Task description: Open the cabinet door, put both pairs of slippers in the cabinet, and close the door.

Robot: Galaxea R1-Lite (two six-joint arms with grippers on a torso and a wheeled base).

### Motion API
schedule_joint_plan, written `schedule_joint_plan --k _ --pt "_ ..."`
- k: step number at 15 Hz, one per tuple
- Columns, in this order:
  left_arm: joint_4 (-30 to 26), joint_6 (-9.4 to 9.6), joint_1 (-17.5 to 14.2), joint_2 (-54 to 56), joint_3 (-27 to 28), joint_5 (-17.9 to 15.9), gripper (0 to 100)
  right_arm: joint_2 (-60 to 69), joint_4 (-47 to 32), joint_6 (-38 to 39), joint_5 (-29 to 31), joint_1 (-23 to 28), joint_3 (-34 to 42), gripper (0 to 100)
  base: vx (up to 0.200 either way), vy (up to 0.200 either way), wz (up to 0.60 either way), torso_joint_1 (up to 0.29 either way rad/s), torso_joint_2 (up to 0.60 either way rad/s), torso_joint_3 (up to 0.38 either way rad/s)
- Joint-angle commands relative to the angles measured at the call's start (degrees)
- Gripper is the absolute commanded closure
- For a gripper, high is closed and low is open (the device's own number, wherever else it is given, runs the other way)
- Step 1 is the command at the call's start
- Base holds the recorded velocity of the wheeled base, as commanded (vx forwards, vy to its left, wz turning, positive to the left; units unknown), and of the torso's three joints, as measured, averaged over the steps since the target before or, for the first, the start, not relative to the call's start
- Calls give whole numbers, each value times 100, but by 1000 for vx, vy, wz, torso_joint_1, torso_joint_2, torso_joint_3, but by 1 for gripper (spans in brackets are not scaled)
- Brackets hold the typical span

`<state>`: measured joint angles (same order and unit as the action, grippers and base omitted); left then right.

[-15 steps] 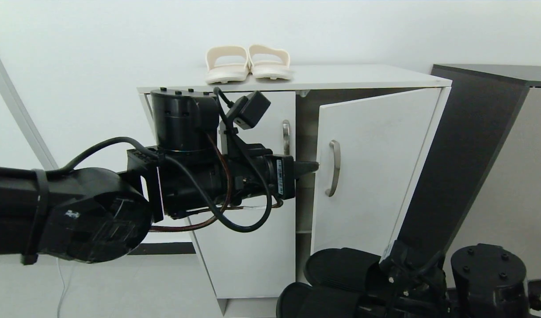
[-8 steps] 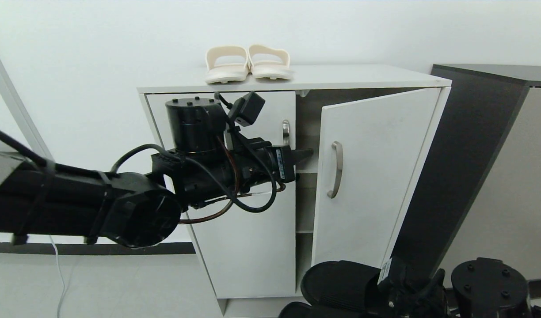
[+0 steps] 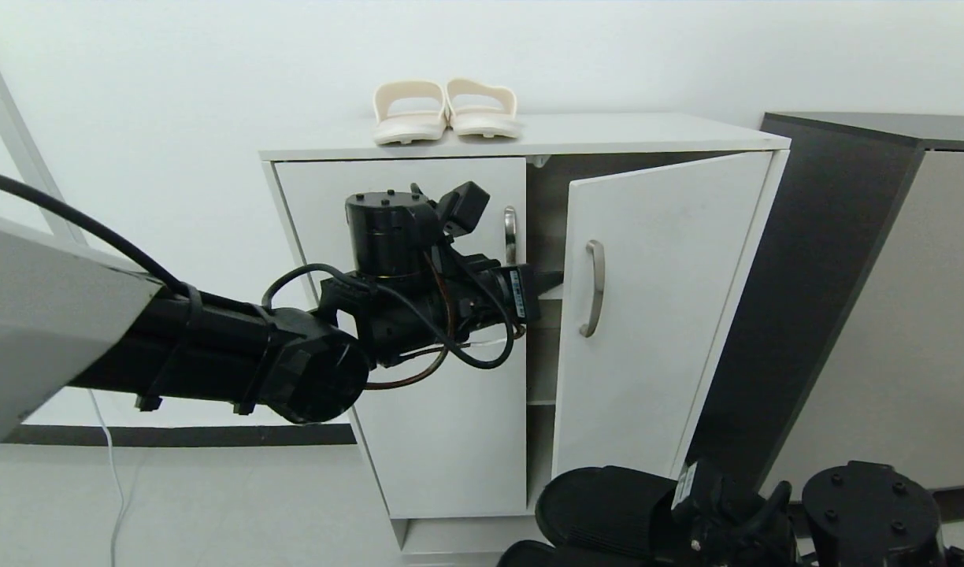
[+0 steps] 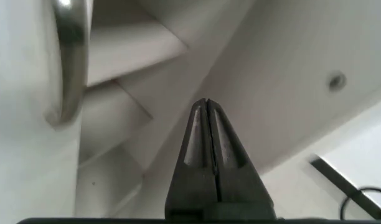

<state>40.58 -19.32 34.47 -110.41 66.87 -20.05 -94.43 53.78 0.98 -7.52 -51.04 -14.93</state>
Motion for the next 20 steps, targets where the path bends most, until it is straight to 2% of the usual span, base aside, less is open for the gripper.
schedule_joint_plan --k 1,4,7,8,9,12,15,17,20 --pt "2 -10 112 -24 37 1 100 -23 -8 -1 -12 -11 -1 100 -200 0 0 -2 7 2" --pt "310 -10 666 -51 28 1 100 -23 -8 -1 -12 -134 -1 100 -200 0 0 1 -1 1" --pt "618 -80 675 -130 11 1 100 -23 0 -1 -12 -134 8 100 -133 0 0 0 3 2" --pt "732 -256 560 -130 -77 1 100 -32 0 -1 -12 -134 8 100 0 0 0 0 0 0" --pt "820 -327 499 -139 -130 10 100 -41 0 -1 -12 -134 8 100 0 0 0 0 0 0" --pt "987 -335 323 -77 -332 10 100 -41 0 -1 -4 -134 8 100 0 0 0 0 0 0" --pt "1031 -327 218 151 -578 186 100 -76 0 8 23 -90 -18 100 0 0 0 0 0 0" --pt "1031 -309 42 547 -1018 204 100 -287 9 34 119 138 -229 100 0 0 0 0 0 0" --pt "978 -212 -310 1522 -2099 204 100 -744 9 307 1007 508 -871 100 0 0 0 0 0 0"
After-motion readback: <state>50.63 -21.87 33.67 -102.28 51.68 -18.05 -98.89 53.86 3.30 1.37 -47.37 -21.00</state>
